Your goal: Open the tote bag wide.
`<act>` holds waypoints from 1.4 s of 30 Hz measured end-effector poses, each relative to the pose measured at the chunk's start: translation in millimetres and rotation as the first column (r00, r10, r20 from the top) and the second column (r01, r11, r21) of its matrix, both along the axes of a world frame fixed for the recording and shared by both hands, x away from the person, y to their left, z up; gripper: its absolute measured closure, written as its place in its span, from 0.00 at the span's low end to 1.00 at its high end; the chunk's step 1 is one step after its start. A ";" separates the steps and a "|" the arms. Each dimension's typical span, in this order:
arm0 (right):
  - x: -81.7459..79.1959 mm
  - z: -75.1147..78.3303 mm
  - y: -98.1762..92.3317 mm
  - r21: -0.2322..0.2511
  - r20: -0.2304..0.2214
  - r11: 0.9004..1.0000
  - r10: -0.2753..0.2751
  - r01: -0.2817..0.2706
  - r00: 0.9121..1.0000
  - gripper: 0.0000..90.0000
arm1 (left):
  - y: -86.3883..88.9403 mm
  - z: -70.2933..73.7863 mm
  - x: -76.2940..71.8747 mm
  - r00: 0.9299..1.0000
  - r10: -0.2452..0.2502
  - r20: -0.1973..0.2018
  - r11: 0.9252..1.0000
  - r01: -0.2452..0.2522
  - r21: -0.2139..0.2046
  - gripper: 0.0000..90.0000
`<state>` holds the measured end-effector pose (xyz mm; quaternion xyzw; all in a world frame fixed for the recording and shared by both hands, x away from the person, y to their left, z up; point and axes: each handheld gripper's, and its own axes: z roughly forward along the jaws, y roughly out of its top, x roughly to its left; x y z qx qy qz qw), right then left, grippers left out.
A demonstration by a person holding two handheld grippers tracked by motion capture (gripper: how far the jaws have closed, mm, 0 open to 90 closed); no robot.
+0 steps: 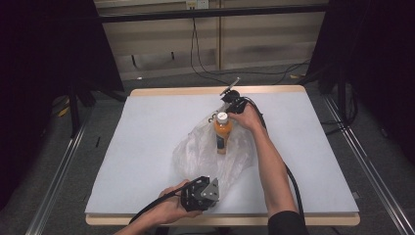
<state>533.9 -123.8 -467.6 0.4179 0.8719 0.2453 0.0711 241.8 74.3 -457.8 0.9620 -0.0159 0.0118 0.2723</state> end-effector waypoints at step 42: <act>-55.5 47.9 -31.3 0.280 0.178 0.950 0.088 -0.137 0.980 1.00 | 32.7 42.0 42.4 0.983 0.117 -0.144 0.931 -0.159 -0.330 1.00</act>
